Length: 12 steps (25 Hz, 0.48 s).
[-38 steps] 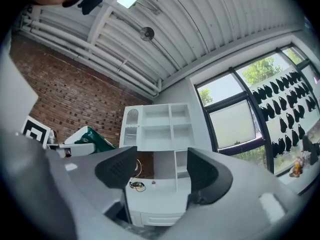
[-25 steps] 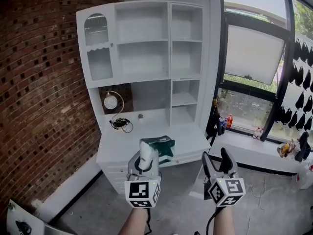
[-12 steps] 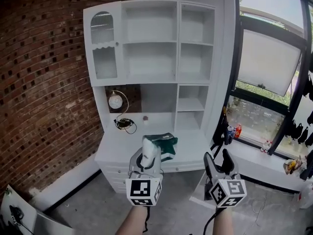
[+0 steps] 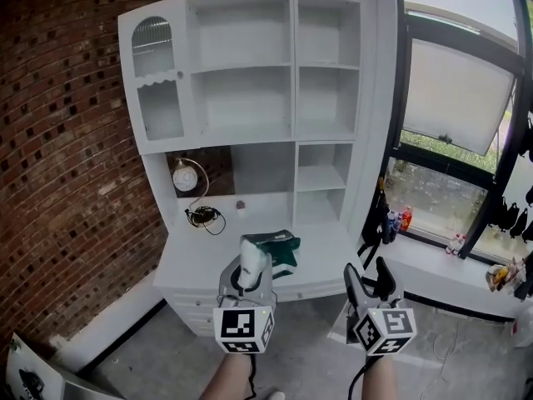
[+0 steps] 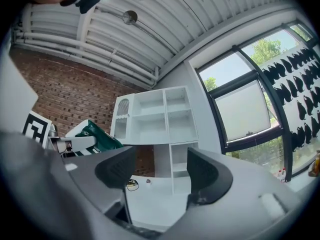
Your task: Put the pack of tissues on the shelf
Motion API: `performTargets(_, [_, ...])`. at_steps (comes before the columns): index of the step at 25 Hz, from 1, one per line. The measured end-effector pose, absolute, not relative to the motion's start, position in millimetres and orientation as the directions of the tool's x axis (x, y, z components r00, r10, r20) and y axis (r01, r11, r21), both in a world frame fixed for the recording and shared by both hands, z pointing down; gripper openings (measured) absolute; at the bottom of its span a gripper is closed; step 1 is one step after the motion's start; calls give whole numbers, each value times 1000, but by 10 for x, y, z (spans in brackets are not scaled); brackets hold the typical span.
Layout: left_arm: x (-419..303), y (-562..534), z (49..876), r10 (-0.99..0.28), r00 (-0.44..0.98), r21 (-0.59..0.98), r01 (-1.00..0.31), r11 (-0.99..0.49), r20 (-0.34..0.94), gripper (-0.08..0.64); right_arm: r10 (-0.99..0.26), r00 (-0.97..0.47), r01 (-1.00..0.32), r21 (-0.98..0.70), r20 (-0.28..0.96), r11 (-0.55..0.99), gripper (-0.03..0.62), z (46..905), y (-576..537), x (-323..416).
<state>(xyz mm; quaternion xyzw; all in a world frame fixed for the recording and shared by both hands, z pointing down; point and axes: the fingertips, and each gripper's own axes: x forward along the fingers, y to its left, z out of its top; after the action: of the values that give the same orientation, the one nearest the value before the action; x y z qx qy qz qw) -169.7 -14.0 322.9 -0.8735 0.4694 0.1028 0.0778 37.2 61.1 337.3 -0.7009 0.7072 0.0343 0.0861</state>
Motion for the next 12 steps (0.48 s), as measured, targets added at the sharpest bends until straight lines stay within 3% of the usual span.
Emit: performTargets(12, [-1501, -1138, 3129, -764, 578, -21, -801, -598, -287, 106, -979, 58, -997, -54, -196, -48, 305, 3198, -293, 541])
